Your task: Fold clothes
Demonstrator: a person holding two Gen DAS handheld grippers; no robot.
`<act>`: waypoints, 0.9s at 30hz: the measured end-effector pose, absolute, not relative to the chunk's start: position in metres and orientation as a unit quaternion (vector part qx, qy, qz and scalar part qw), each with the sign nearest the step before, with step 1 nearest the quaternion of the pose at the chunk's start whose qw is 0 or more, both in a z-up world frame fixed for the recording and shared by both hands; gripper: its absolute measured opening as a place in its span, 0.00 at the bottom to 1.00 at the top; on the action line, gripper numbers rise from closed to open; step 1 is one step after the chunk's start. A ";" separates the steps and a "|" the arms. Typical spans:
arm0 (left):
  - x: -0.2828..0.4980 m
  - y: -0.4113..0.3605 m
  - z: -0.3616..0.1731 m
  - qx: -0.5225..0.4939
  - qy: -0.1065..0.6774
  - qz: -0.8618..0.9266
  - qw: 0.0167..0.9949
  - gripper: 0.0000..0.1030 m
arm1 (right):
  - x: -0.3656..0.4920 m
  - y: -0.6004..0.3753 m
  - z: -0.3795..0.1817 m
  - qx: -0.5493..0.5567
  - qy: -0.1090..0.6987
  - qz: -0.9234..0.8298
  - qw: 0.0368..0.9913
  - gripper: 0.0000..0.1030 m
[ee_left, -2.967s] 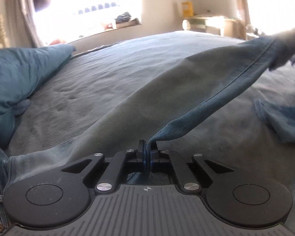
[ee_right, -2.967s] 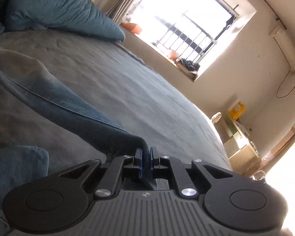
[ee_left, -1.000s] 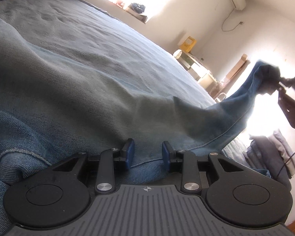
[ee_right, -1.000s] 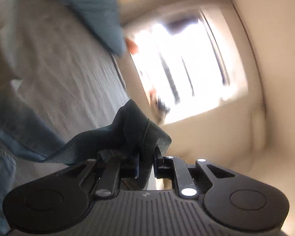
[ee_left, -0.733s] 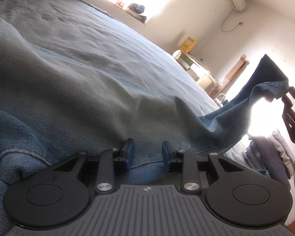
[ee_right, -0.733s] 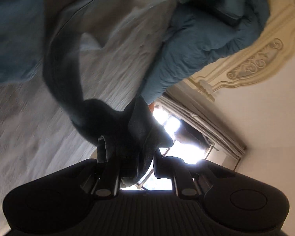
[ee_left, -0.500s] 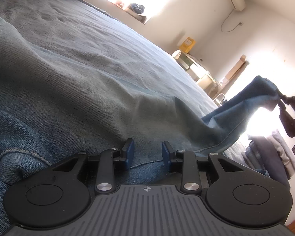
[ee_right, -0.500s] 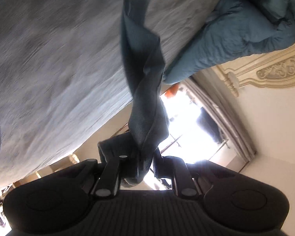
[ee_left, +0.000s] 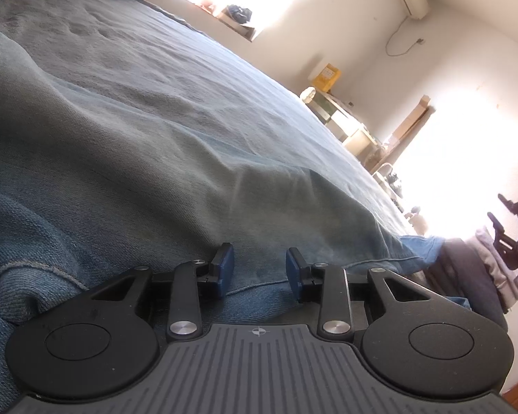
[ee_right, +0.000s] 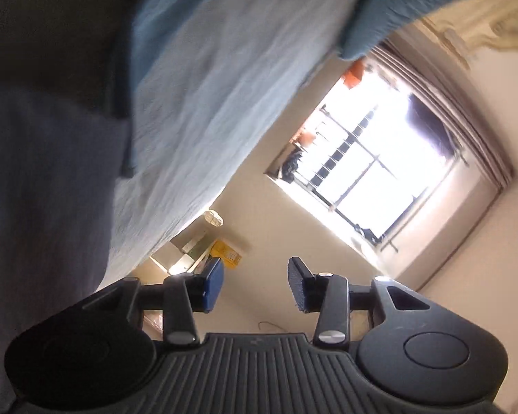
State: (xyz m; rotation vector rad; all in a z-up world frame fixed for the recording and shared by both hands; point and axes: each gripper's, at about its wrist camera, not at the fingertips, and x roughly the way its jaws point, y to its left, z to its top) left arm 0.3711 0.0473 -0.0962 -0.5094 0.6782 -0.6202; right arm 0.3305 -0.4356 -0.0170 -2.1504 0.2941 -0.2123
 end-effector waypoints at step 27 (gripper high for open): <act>0.366 0.043 -0.094 -0.233 0.325 -0.294 0.868 0.33 | 0.555 -0.148 -0.014 -0.054 0.404 0.415 0.814 0.43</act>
